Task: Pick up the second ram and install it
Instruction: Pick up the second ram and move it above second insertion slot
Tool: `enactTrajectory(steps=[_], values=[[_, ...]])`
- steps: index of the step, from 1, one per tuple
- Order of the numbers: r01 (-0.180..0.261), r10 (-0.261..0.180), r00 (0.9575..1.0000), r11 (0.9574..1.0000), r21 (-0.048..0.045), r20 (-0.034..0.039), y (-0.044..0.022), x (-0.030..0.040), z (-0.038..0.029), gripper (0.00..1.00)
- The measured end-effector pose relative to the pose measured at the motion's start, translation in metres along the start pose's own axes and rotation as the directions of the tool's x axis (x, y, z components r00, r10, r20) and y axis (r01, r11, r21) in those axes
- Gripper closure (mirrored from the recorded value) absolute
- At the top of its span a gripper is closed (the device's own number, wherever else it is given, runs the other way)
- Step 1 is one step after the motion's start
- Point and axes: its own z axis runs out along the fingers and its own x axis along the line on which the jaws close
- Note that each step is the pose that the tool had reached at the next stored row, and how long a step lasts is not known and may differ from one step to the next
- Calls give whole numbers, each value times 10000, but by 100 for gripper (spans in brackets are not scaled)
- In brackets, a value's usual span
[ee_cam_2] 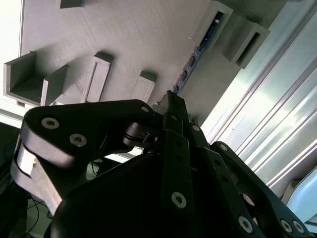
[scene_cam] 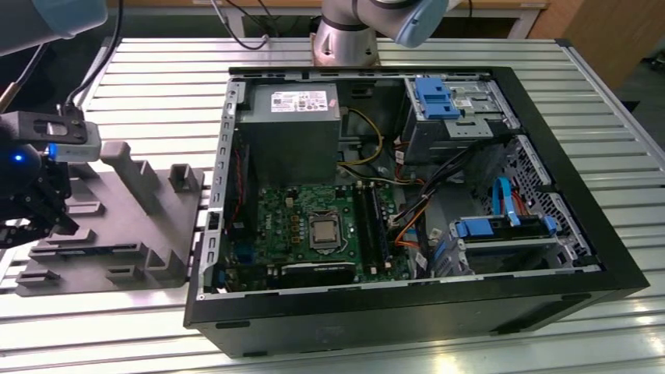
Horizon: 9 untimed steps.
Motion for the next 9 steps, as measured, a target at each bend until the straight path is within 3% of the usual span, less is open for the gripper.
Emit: enactTrajectory(steps=[9], values=[[294,-294,9996,9996,-6,-11,-10,30,39,89]])
